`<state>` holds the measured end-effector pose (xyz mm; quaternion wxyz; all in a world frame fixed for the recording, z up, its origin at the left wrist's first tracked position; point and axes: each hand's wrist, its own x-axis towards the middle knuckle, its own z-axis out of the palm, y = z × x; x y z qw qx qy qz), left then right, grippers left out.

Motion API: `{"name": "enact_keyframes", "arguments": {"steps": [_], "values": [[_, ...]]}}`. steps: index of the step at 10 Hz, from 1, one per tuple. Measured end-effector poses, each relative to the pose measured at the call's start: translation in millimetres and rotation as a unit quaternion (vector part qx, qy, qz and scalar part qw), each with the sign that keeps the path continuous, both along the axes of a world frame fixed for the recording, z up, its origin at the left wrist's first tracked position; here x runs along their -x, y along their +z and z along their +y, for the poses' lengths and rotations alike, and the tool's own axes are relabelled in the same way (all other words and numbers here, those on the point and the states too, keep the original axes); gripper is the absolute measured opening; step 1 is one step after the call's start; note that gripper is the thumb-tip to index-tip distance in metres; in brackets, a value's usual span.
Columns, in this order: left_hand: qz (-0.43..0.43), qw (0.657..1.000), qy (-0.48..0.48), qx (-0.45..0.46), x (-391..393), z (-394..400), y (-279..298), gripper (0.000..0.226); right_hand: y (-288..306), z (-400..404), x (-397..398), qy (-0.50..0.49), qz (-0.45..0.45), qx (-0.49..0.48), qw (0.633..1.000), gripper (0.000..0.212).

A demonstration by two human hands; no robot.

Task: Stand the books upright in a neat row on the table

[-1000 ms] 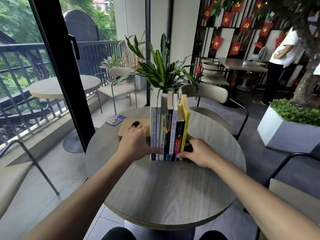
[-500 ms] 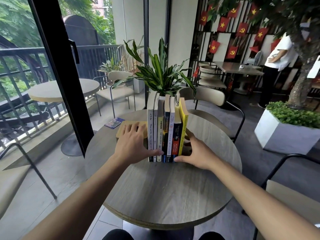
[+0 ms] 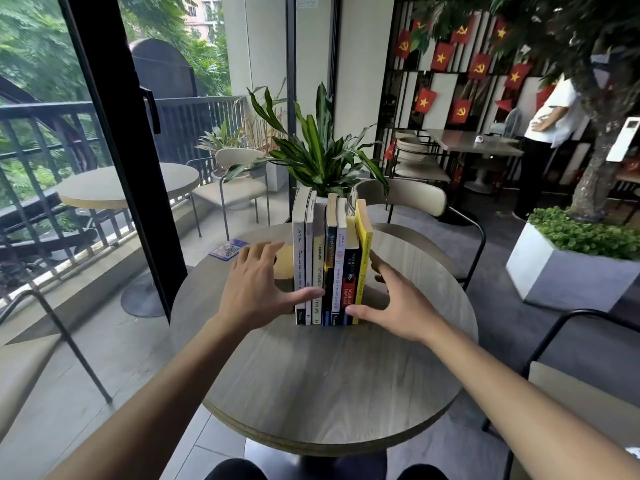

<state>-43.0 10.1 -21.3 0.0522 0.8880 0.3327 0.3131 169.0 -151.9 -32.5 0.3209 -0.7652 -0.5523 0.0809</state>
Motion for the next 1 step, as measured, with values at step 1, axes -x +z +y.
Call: {"name": "enact_keyframes", "arguments": {"steps": [1], "values": [[-0.126, 0.992, -0.018, 0.003, 5.3, -15.5, 13.2, 0.085, 10.8, -4.8, 6.2, -0.022, 0.023, -0.071, 0.997, 0.107]]}}
